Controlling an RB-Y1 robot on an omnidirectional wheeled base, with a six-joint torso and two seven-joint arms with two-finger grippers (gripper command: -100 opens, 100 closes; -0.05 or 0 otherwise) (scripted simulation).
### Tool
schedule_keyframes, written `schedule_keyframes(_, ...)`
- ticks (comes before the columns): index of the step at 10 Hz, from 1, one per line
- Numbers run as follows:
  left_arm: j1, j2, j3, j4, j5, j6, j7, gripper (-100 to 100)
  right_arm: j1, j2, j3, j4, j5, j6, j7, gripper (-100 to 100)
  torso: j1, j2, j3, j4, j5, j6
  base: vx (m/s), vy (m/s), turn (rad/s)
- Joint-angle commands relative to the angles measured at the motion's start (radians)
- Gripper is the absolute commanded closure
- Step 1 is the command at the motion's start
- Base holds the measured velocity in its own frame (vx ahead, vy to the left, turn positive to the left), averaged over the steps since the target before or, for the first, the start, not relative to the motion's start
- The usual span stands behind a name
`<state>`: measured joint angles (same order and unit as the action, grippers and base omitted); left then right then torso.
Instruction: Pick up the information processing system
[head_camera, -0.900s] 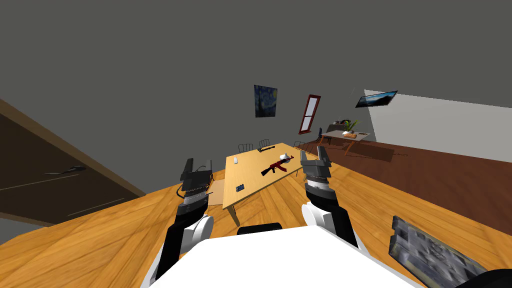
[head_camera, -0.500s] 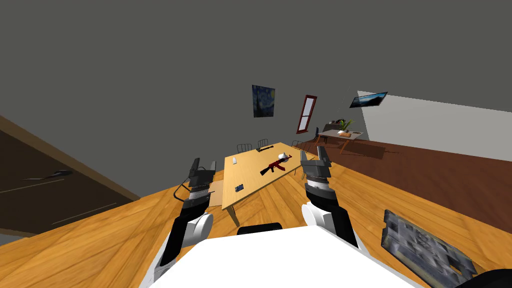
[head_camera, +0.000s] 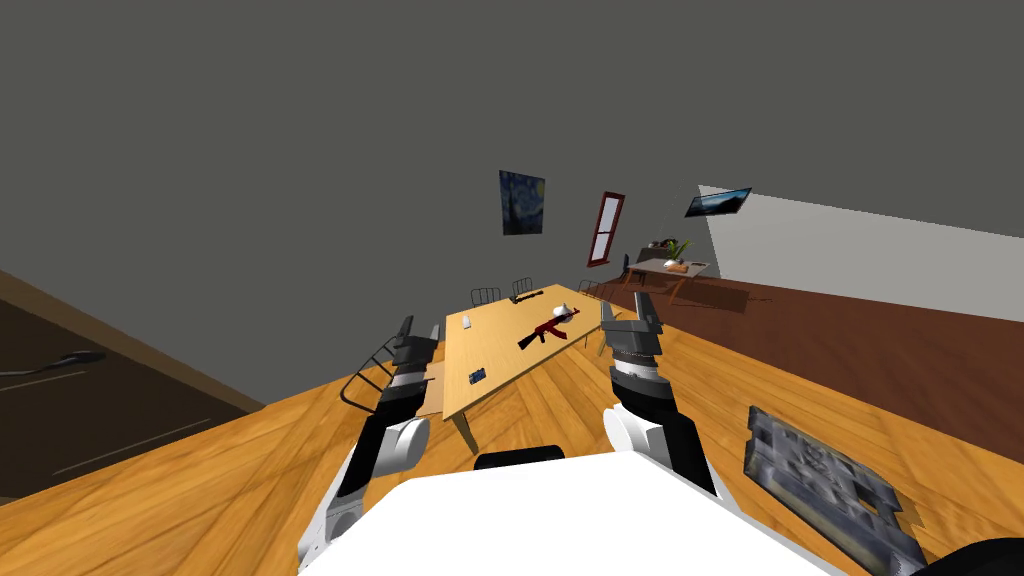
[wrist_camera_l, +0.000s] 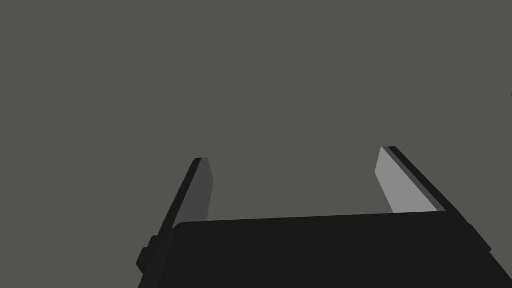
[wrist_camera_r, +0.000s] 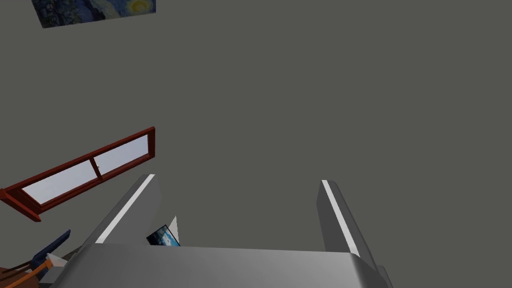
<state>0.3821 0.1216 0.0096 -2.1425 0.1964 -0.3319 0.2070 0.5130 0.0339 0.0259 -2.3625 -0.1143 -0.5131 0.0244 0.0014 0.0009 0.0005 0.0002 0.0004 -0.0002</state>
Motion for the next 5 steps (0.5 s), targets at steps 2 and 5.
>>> schedule_keyframes(2, -0.055, 0.008, 0.013, 0.068, 0.032, 0.071, 0.032, -100, 0.000, 0.000, 0.000, 0.000, 0.000, 0.000, 0.000, 0, 0.000, 0.000, 0.000, 0.000, 0.000, 0.000, -0.022, 0.016, -0.095)
schedule_keyframes(5, -0.106, 0.012, 0.024, 0.129, 0.063, 0.149, 0.063, -100, 0.000, 0.000, 0.000, 0.000, 0.000, 0.000, 0.000, 0, 0.000, 0.000, 0.000, 0.000, 0.000, 0.000, -0.023, 0.020, -0.088)
